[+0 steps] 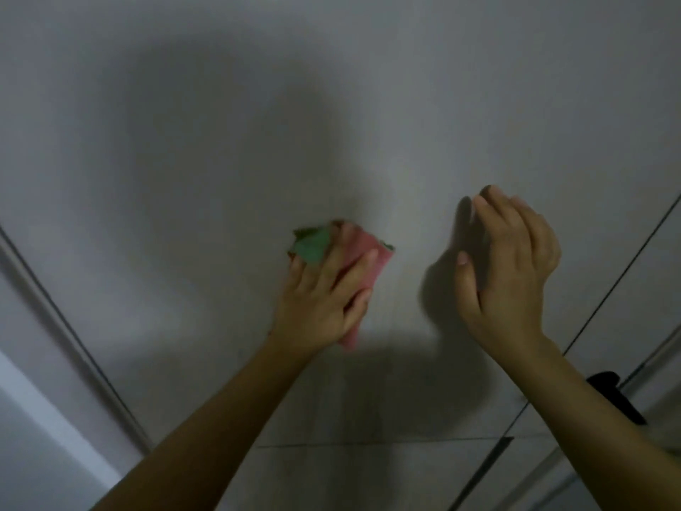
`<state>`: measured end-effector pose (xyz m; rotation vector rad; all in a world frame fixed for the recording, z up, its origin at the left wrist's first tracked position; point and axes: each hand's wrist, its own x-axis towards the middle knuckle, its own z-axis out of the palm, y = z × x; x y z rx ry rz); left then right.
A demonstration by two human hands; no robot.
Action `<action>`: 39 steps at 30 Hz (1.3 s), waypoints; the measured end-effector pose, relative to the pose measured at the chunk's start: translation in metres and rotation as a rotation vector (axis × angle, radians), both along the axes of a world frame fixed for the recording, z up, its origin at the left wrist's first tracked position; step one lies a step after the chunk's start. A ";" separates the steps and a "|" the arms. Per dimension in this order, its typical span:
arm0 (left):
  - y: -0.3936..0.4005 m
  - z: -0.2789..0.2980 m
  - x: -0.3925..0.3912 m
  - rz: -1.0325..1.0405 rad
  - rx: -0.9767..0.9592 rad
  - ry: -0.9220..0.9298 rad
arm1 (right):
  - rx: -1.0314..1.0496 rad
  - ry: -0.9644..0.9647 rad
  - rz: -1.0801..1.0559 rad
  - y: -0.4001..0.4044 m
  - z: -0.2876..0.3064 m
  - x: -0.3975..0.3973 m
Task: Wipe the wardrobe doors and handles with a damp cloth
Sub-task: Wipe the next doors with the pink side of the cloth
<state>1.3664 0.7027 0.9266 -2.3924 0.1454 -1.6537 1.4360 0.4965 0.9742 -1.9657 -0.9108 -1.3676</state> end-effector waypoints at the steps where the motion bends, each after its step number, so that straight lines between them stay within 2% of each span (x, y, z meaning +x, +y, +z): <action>1: -0.002 0.008 0.003 -0.022 -0.028 -0.040 | 0.006 0.004 0.009 -0.005 0.001 0.004; 5: -0.015 -0.001 0.016 0.013 -0.082 -0.051 | 0.000 0.028 0.077 -0.009 0.001 0.012; 8: -0.017 -0.032 0.013 0.115 0.011 0.014 | -0.033 0.055 0.125 -0.011 0.000 0.011; 11: -0.014 -0.022 0.010 0.103 0.078 0.023 | -0.083 0.064 0.131 -0.023 0.000 0.012; 13: -0.014 0.006 0.013 0.103 0.023 -0.027 | -0.093 0.060 0.122 -0.034 0.002 0.017; 15: -0.025 0.029 0.020 0.145 -0.142 -0.108 | -0.095 0.062 0.107 -0.043 0.003 0.024; 17: -0.047 0.025 0.031 0.153 -0.238 -0.138 | -0.091 0.059 0.090 -0.048 0.001 0.027; 21: -0.080 -0.029 0.047 0.110 0.075 0.064 | -0.103 0.045 0.065 -0.058 -0.003 0.033; 23: -0.074 -0.032 0.045 0.105 0.139 0.075 | -0.129 0.035 0.051 -0.067 -0.003 0.036; 25: -0.072 -0.016 0.042 0.109 0.109 0.034 | -0.137 0.030 0.018 -0.078 -0.004 0.040; 29: -0.104 0.024 0.062 0.123 -0.140 -0.071 | -0.092 0.046 -0.057 -0.101 -0.006 0.049; 30: -0.118 0.024 0.070 0.109 -0.123 -0.048 | -0.088 0.039 -0.070 -0.105 -0.007 0.052; 33: -0.138 0.000 0.084 0.048 0.121 0.079 | -0.106 -0.002 -0.068 -0.110 -0.009 0.058; 35: -0.132 -0.010 0.082 0.016 0.217 0.126 | -0.131 -0.012 -0.056 -0.112 -0.008 0.059; 39: -0.132 0.002 0.077 0.052 0.184 0.076 | -0.153 -0.018 -0.055 -0.134 -0.004 0.062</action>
